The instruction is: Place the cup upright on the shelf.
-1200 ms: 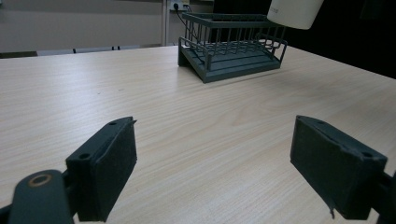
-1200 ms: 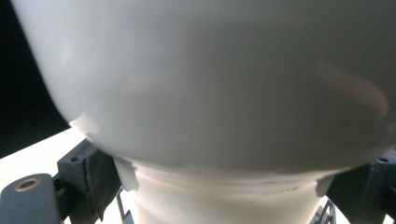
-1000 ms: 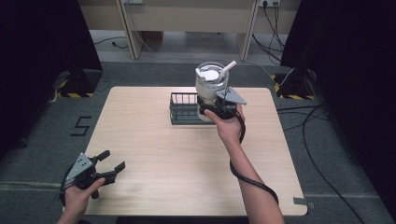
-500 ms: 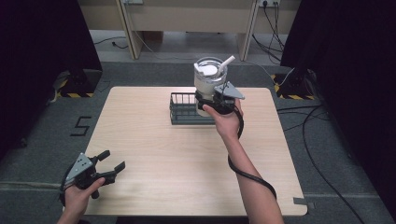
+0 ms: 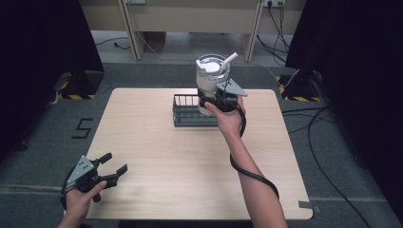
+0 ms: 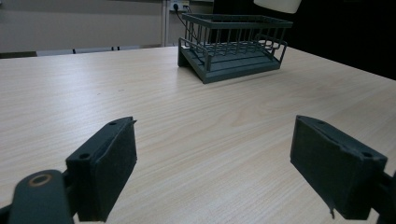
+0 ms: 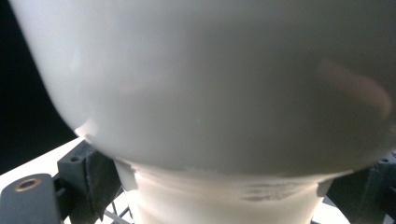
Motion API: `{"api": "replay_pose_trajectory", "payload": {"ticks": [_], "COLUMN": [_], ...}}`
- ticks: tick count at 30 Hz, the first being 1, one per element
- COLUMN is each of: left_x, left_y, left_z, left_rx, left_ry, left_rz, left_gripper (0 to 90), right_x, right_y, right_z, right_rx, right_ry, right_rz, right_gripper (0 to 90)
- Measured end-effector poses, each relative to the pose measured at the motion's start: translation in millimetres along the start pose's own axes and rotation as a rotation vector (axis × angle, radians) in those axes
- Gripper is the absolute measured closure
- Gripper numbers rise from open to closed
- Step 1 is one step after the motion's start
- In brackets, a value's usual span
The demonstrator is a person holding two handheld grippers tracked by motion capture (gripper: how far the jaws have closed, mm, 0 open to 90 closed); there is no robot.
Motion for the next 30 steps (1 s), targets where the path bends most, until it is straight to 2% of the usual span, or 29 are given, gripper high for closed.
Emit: {"api": "replay_pose_trajectory", "payload": {"ticks": [30], "left_x": [0.0], "left_y": [0.8], "left_z": [0.0], "left_rx": [0.0], "left_ry": [-0.001], "left_rz": [-0.003], "left_gripper": [14.1], "right_x": [-4.6], "right_y": [-7.4], "right_z": [25.7], "right_rx": [0.026], "right_ry": [0.029], "right_rz": [0.0], "right_gripper": [11.0]}}
Point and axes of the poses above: each handheld gripper's, and its own axes: z roughly forward along the jaws, x roughly out of its underside, y roughly to its left, the point moved 8 cm from there along z, roughly forward along the jaws, and after that the axes turned 12 degrees about y, right-handed, at the moved point
